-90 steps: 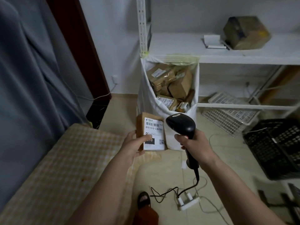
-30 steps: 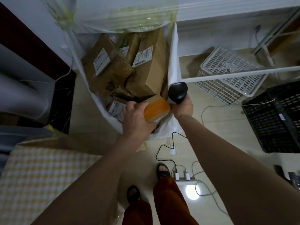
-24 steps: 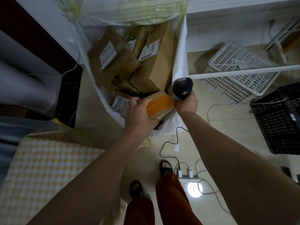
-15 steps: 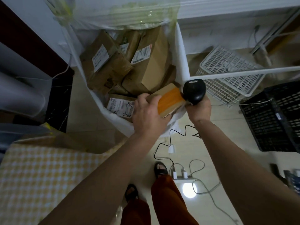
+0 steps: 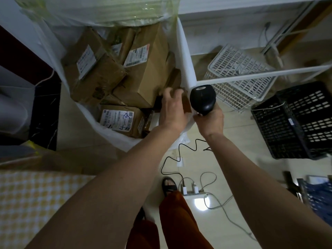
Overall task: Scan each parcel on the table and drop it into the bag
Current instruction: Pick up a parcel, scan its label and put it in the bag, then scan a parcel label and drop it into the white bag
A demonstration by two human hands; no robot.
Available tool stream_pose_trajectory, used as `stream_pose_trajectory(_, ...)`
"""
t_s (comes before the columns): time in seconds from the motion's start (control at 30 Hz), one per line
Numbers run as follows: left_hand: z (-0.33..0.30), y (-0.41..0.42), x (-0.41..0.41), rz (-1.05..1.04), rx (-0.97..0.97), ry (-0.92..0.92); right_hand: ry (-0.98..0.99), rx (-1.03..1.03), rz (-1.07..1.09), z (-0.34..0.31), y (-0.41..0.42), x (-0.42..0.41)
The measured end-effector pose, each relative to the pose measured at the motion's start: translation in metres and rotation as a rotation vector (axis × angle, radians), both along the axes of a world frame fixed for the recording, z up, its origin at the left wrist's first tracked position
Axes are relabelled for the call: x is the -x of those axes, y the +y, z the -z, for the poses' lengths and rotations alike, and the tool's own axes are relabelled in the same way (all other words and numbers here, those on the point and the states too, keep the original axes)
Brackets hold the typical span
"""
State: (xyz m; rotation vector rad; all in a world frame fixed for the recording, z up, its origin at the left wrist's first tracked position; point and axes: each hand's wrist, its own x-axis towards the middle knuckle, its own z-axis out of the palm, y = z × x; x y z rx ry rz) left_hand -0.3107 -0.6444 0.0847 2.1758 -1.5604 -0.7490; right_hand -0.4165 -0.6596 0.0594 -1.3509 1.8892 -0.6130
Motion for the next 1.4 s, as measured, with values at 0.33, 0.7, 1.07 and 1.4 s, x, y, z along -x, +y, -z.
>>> stream_pose_trajectory(0.33, 0.003, 0.053, -0.069, -0.024, -0.134, -0.298, -0.117, 0.010, -0.324, -0.052, 0.041, -0.035)
stream_pose_trajectory(0.7, -0.055, 0.222, -0.183, -0.421, -0.278, -0.366, -0.203, -0.053, -0.955, -0.093, 0.160, -0.161)
stream_pose_trajectory(1.07, -0.092, 0.587, -0.157, -1.046, -0.435, -0.324, -0.271, -0.127, -1.528, -0.128, 0.423, -0.217)
stream_pose_trajectory(1.4, -0.089, 0.852, -0.024, -1.472, -0.559, -0.228, -0.266, -0.293, -1.939, -0.144, 0.671, -0.165)
